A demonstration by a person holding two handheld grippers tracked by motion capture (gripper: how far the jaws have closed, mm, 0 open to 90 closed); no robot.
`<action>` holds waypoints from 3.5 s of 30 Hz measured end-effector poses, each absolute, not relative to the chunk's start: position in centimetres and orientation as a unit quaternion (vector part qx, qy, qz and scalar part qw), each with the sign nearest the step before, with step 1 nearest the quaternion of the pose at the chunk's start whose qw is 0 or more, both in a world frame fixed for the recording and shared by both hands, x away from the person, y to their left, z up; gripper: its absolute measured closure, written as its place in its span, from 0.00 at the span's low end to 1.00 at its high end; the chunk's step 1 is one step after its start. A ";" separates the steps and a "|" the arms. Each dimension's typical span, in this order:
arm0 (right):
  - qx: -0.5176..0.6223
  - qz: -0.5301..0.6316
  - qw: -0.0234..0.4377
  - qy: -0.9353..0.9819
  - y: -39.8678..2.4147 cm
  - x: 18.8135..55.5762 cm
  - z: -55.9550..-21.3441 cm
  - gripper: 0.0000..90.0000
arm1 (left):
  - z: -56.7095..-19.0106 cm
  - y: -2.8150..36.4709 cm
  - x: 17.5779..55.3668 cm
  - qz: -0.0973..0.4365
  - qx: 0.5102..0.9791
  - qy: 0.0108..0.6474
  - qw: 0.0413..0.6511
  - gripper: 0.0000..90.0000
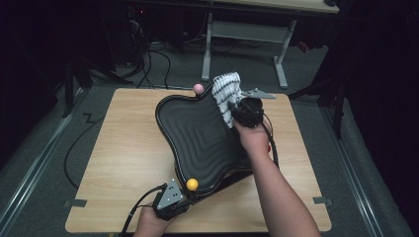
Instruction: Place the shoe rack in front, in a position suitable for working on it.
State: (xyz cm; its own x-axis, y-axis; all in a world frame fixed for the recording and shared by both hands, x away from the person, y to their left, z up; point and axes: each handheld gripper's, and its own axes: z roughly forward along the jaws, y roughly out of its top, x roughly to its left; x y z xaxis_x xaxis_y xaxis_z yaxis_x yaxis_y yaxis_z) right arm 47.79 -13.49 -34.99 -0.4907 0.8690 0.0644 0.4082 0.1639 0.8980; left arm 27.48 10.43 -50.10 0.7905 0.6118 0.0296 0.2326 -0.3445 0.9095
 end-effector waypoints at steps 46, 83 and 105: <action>0.376 0.518 0.292 0.711 -20.1 36.6 -33.8 0.90 | -50.2 10.3 27.5 0.187 0.798 0.264 0.509 0.83; 0.527 0.358 0.221 0.739 -28.9 30.1 -51.0 0.46 | -50.2 10.2 27.4 0.188 0.797 0.270 0.507 0.83; 0.471 0.442 0.289 0.707 -26.0 32.9 -47.4 0.87 | -50.8 9.9 27.2 0.187 0.809 0.285 0.479 0.82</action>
State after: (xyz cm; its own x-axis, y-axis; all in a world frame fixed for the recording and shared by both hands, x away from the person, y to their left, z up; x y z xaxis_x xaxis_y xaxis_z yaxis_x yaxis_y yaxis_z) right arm 32.87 -26.03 -47.36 -0.3887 0.9213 0.0081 0.4111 0.1656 0.8964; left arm 27.23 9.93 -50.78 0.7678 0.6401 0.0292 0.2825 -0.3790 0.8812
